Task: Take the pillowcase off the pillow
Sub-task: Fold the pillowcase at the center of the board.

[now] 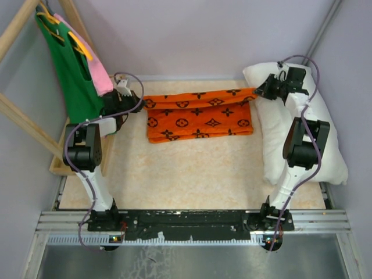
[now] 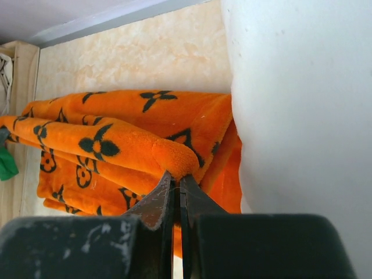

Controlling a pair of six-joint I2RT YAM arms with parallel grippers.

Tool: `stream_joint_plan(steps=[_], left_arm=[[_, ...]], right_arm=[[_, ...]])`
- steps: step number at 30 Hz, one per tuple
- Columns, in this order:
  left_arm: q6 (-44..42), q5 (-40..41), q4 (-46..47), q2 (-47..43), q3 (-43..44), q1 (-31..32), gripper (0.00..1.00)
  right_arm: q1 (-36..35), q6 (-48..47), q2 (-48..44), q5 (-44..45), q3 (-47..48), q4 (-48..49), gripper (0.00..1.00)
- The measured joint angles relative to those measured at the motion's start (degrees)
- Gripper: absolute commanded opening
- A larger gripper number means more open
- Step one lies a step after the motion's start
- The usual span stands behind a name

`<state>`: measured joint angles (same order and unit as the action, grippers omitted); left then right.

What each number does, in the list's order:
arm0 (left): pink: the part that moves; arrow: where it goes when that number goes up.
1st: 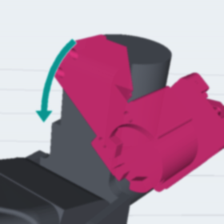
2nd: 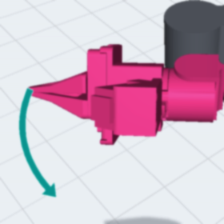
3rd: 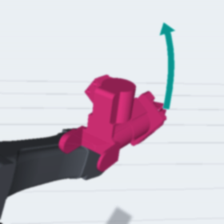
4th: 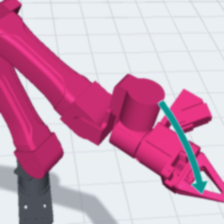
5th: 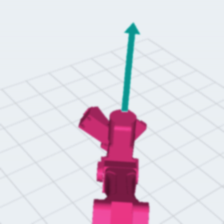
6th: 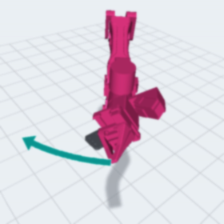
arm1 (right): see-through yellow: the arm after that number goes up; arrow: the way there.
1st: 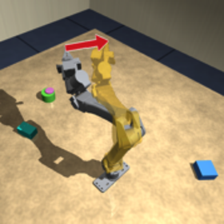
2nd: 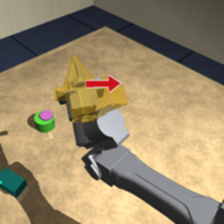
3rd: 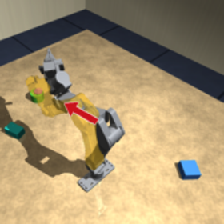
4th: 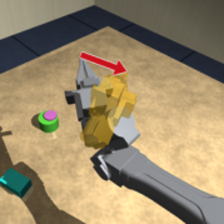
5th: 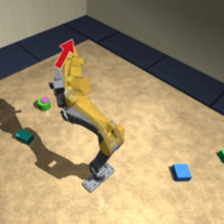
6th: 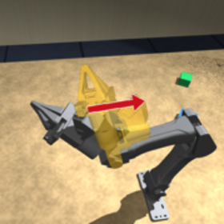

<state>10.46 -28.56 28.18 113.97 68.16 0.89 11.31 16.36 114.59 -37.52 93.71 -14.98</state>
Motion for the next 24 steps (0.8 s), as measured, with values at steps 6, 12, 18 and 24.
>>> stream_joint_plan(steps=[6, 12, 18, 24], left_arm=[[0.1, 1.4, 4.5, -6.2, -6.6, 0.9, 0.00], [0.2, 2.5, 5.7, -8.6, -9.9, 2.0, 0.00], [1.8, 3.6, 6.5, -8.7, -14.4, 3.2, 0.00], [5.2, 5.6, 9.6, -9.2, -22.2, 4.2, 0.00]], right_arm=[[0.8, 0.3, -2.7, 0.5, -4.9, 0.6, 0.00], [1.6, 3.9, -5.5, 1.1, -11.3, 3.0, 0.00], [2.0, 9.2, -7.2, 2.4, -18.5, 7.8, 0.00], [1.9, 12.9, -9.4, 5.6, -24.8, 13.6, 0.15]])
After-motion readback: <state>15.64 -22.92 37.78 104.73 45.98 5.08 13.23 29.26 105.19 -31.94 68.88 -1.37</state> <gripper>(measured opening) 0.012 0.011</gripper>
